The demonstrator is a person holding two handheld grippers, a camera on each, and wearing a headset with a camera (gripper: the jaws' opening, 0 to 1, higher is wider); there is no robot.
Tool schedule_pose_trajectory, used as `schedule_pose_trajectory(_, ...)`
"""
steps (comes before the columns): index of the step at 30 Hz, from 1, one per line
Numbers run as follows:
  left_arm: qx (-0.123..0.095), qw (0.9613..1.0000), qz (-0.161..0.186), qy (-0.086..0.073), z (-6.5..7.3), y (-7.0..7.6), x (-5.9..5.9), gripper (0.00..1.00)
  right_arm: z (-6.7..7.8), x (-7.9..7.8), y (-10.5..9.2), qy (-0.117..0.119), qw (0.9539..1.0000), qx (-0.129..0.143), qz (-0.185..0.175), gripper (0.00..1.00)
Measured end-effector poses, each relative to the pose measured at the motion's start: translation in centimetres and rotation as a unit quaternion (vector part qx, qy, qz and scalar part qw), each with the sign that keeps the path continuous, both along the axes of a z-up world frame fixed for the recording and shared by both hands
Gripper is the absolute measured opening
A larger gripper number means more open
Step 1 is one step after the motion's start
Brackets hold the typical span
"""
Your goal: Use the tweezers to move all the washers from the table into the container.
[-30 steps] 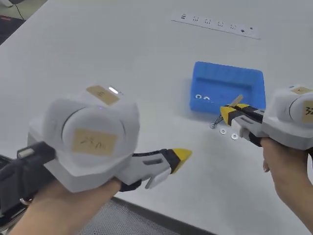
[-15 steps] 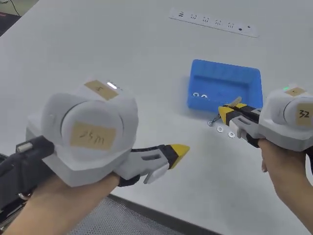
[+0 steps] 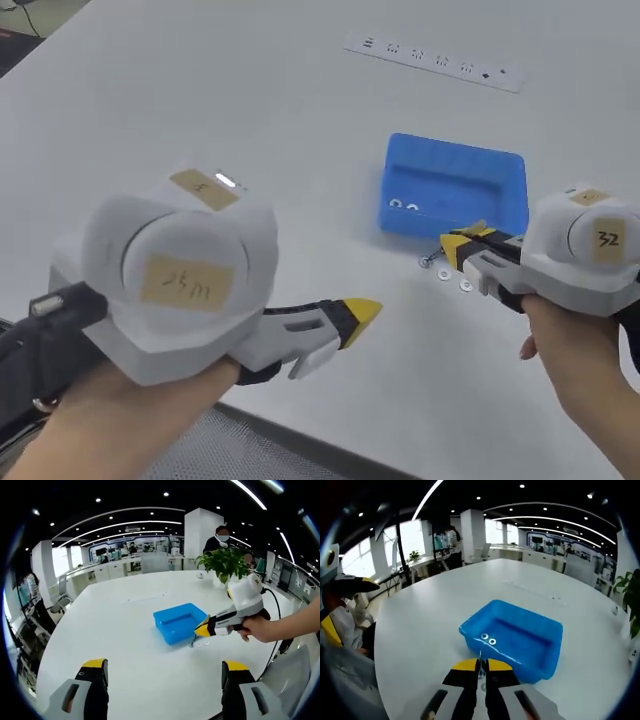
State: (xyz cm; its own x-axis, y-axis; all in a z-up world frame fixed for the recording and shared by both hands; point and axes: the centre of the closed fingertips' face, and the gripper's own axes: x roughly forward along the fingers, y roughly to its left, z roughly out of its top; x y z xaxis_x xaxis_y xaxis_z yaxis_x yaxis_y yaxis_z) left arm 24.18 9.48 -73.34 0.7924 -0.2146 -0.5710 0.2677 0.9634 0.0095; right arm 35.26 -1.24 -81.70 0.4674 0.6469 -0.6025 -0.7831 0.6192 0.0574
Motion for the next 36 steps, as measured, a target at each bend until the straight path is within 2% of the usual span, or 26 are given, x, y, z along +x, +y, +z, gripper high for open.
schedule_pose_trajectory(6,0.004,1.0000,-0.001,-0.005,0.4,0.2,-0.1,0.96,0.5,0.2,0.2,0.003,0.9999,-0.006,0.010,0.00)
schedule_pose_trajectory(15,0.006,1.0000,0.000,-0.007,0.7,0.4,0.0,0.96,2.3,0.1,0.1,0.013,0.9998,0.014,0.006,0.00)
schedule_pose_trajectory(22,0.005,1.0000,-0.003,-0.007,0.7,0.2,0.1,0.96,4.3,0.6,-0.3,-0.001,0.9997,0.025,0.006,0.00)
schedule_pose_trajectory(27,0.003,0.9999,-0.002,-0.010,0.7,0.1,0.2,0.97,5.8,1.5,-0.1,-0.013,0.9991,0.039,0.001,0.00)
schedule_pose_trajectory(31,0.001,0.9999,0.002,-0.013,0.8,0.2,0.3,0.97,6.5,2.3,0.3,-0.023,0.9986,0.046,-0.002,0.00)
schedule_pose_trajectory(36,-0.001,1.0000,0.002,-0.010,0.6,0.2,0.3,0.98,6.7,3.6,0.8,-0.034,0.9980,0.052,-0.012,0.00)
